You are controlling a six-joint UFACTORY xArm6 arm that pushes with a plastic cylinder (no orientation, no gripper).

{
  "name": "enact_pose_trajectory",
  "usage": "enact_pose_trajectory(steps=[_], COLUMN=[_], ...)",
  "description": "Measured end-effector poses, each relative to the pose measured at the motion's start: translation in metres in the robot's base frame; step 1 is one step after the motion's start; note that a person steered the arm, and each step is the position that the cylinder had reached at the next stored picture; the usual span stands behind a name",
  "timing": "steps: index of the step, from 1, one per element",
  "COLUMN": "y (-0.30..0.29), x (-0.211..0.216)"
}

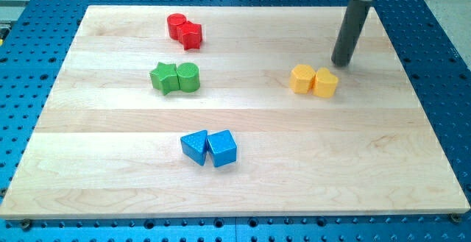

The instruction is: Slide the yellow heart to the top left of the yellow hexagon

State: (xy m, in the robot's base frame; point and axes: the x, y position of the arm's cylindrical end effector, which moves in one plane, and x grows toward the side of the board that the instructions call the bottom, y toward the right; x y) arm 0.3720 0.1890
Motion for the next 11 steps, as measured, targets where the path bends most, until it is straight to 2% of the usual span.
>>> enact_pose_trajectory(steps=[4, 5, 6, 8, 10, 11], y=[-0.005, -0.024, -0.052, -0.111, -0.119, -0.131], x=[0.063, 0.049, 0.006, -0.04, -0.074, -0.144])
